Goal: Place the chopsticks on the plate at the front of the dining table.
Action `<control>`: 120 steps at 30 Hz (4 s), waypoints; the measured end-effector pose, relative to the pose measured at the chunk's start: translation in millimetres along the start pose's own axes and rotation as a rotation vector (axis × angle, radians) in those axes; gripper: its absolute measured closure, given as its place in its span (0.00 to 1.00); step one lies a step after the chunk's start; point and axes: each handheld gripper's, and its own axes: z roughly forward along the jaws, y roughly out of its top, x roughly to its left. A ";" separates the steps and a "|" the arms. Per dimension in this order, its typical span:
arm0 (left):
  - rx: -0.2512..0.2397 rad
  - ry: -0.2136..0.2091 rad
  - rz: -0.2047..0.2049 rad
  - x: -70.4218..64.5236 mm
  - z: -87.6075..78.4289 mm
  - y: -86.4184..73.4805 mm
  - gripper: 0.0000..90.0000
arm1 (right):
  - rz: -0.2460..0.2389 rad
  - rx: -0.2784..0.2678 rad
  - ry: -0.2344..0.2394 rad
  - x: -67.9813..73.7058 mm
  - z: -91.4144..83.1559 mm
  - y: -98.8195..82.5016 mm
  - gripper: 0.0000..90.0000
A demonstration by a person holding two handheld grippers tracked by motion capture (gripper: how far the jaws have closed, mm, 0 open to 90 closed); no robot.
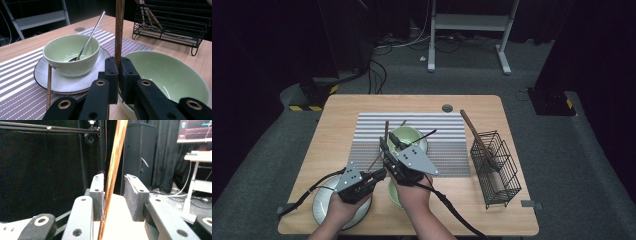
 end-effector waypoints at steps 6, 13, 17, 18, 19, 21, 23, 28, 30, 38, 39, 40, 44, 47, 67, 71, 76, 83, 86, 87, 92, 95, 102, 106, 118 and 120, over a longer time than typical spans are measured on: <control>-0.002 -0.013 -0.006 -0.8 -0.1 -0.3 0.95 | 0.024 0.013 -0.032 -13.2 -0.6 -6.1 0.72; -0.016 -0.032 -0.027 -0.2 -2.0 0.9 0.95 | 0.047 0.030 -0.070 -28.1 1.6 -7.4 0.64; -0.032 -0.047 -0.046 0.9 -5.8 2.2 0.95 | 0.060 0.032 -0.086 -34.8 2.9 -8.2 0.60; -0.036 -0.048 -0.048 1.4 -6.8 2.5 0.95 | 0.062 0.033 -0.088 -35.8 3.2 -8.5 0.59; -0.041 -0.051 -0.054 1.6 -7.6 2.9 0.95 | 0.065 0.032 -0.091 -36.9 3.6 -8.7 0.59; -0.044 -0.052 -0.055 2.3 -9.4 3.4 0.95 | 0.067 0.034 -0.096 -38.4 4.3 -9.3 0.58; -0.048 -0.052 -0.059 2.8 -10.3 3.8 0.95 | 0.071 0.037 -0.097 -39.7 5.2 -10.1 0.57; -0.055 -0.049 -0.064 4.3 -12.9 4.4 0.94 | 0.081 0.051 -0.092 -42.9 7.6 -12.8 0.55; -0.059 -0.049 -0.068 4.7 -14.0 4.7 0.94 | 0.089 0.054 -0.093 -44.3 8.4 -14.1 0.55; -0.069 -0.047 -0.076 5.0 -16.2 4.9 0.94 | 0.111 0.059 -0.090 -49.3 8.9 -18.5 0.52; -0.069 -0.047 -0.076 5.0 -16.4 5.1 0.94 | 0.115 0.061 -0.092 -49.9 8.8 -19.1 0.52; -0.071 -0.047 -0.078 4.9 -16.7 5.2 0.94 | 0.117 0.060 -0.091 -50.2 8.8 -19.5 0.51; -0.075 -0.047 -0.079 5.0 -17.7 5.7 0.94 | 0.124 0.064 -0.097 -52.6 8.7 -21.3 0.51; -0.077 -0.045 -0.073 5.1 -18.6 6.0 0.94 | 0.129 0.066 -0.098 -54.1 8.6 -22.7 0.51; -0.094 -0.049 -0.087 5.2 -22.3 8.2 0.94 | 0.177 0.088 -0.104 -64.3 7.9 -34.8 0.46; -0.104 -0.050 -0.085 5.2 -23.8 9.1 0.94 | 0.181 0.091 -0.109 -65.3 7.6 -35.0 0.45; -0.100 -0.050 -0.088 4.8 -23.4 8.8 0.94 | 0.183 0.087 -0.104 -64.6 7.3 -33.8 0.45; -0.094 -0.030 -0.092 6.8 -24.0 9.0 0.94 | 0.172 0.083 -0.104 -64.1 5.0 -29.2 0.44; -0.098 -0.019 -0.098 7.6 -24.9 9.2 0.95 | 0.165 0.085 -0.108 -64.8 3.3 -27.9 0.44; -0.098 -0.016 -0.095 8.1 -24.9 9.3 0.95 | 0.159 0.086 -0.111 -65.4 2.3 -27.5 0.44; -0.095 -0.005 -0.101 8.7 -24.4 9.4 0.95 | 0.125 0.098 -0.119 -65.3 -2.7 -25.6 0.44; -0.091 0.005 -0.102 9.5 -24.3 9.9 0.95 | 0.097 0.108 -0.130 -65.1 -6.6 -24.4 0.45; -0.079 0.042 -0.101 11.6 -25.1 10.8 0.95 | 0.037 0.132 -0.153 -68.1 -16.0 -25.5 0.52; -0.065 0.047 -0.096 10.1 -25.3 11.3 0.95 | 0.001 0.149 -0.168 -69.9 -22.3 -27.2 0.56; -0.021 0.095 -0.074 10.8 -27.9 14.2 0.95 | -0.055 0.208 -0.218 -77.2 -40.2 -42.8 0.56; -0.014 0.100 -0.078 12.4 -27.6 14.2 0.95 | -0.062 0.217 -0.224 -77.8 -43.6 -46.3 0.56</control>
